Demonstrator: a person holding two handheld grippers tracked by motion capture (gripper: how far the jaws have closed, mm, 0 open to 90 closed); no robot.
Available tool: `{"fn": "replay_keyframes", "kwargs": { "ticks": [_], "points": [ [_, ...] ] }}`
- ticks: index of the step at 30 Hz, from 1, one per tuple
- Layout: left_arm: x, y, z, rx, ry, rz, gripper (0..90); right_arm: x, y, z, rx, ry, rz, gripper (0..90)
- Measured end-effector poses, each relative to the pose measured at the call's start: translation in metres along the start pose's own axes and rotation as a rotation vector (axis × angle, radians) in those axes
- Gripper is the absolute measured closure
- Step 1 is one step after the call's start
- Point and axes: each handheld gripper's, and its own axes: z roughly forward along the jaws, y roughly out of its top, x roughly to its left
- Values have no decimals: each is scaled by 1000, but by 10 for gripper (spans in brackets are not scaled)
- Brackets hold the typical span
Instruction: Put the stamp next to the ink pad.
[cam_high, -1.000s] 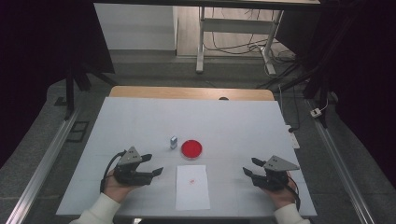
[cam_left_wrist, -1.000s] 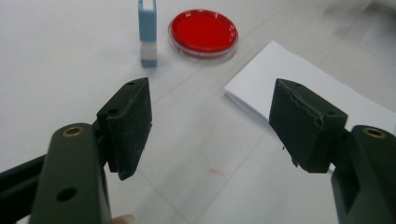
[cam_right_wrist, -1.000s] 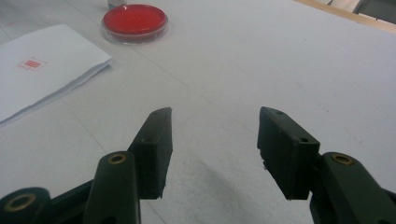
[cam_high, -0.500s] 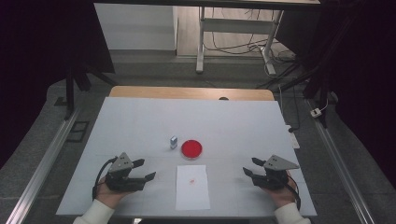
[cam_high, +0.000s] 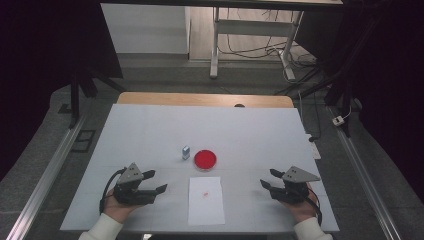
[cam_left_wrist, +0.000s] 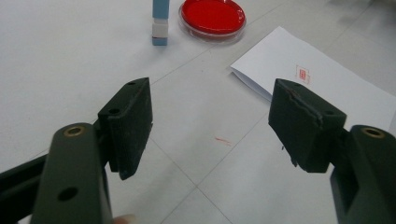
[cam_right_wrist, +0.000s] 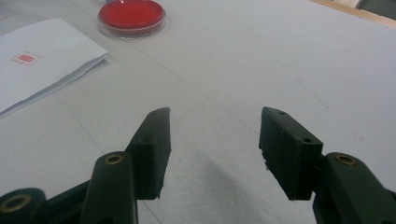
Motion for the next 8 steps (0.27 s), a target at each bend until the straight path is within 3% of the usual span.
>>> {"fn": "replay_keyframes", "kwargs": {
  "ticks": [8],
  "points": [
    [1, 0, 1, 2, -3, -1, 303, 1, 0, 0, -5, -1, 2, 433]
  ]
}}
